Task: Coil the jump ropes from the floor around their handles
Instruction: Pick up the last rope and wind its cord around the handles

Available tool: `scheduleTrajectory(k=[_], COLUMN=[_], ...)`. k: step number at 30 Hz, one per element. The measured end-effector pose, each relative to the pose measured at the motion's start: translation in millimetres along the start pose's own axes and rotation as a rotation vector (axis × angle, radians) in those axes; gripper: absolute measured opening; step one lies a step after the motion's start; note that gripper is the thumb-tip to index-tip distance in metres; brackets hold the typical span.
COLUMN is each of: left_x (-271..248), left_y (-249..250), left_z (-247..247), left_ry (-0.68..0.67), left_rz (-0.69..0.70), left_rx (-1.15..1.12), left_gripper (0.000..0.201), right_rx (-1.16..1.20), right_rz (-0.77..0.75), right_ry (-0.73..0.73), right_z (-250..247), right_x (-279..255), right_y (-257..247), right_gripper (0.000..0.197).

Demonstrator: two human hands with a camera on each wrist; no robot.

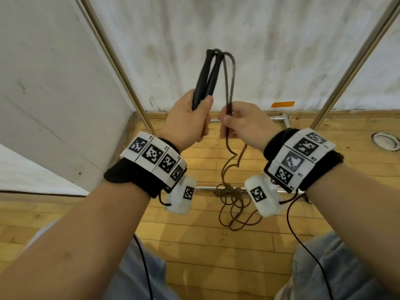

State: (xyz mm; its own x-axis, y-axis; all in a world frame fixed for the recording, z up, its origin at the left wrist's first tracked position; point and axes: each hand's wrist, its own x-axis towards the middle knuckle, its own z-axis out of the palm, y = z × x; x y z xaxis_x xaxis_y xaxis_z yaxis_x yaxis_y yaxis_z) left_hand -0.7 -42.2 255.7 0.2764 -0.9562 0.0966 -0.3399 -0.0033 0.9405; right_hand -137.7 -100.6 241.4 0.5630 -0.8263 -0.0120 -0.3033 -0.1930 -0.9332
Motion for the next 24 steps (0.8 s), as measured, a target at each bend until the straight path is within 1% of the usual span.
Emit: scheduleTrajectory(k=[2, 3, 4, 5, 7, 10, 14, 17, 20, 22, 24], left_x=[3, 4, 4, 5, 5, 4, 1, -3, -9, -12, -15], left_y=[3, 5, 8, 10, 13, 14, 12, 12, 16, 19, 22], left_z=[-3, -5, -7, -9, -10, -10, -12, -13, -11, -12, -14], left_ry=[0.052, 0.069, 0.080, 0.086, 0.111, 0.183, 0.229, 0.194, 0.119, 0.071, 0.050], left_rz=[-0.022, -0.035, -0.048, -0.058, -0.070, -0.072, -0.115, -0.132, -0.156, -0.193, -0.222], left_rx=[-0.113, -0.169, -0.218, -0.265, -0.324, -0.334, -0.358, -0.380, -0.462, -0.558, -0.632], left_gripper=[0.011, 0.010, 0.008, 0.006, 0.008, 0.010, 0.008, 0.008, 0.009, 0.013, 0.017], right_rx=[0.219, 0.315, 0.362, 0.354, 0.255, 0.124, 0.052, -0.091, -0.195, -0.224, -0.212], right_rz=[0.066, 0.086, 0.094, 0.090, 0.047, -0.036, -0.107, -0.131, -0.084, -0.062, -0.060], right_ry=[-0.036, -0.027, -0.007, 0.020, 0.073, 0.122, 0.110, 0.012, -0.113, -0.191, -0.226], right_z=[6, 10, 15, 19, 25, 28, 31, 41, 48, 49, 48], right_x=[0, 0, -1, -1, -1, -2, -4, -11, -19, -22, -23], right_y=[-3, -4, -5, -5, -5, -8, -12, -14, -17, -22, -26], right_gripper=[0.012, 0.011, 0.011, 0.013, 0.018, 0.023, 0.024, 0.029, 0.028, 0.026, 0.025])
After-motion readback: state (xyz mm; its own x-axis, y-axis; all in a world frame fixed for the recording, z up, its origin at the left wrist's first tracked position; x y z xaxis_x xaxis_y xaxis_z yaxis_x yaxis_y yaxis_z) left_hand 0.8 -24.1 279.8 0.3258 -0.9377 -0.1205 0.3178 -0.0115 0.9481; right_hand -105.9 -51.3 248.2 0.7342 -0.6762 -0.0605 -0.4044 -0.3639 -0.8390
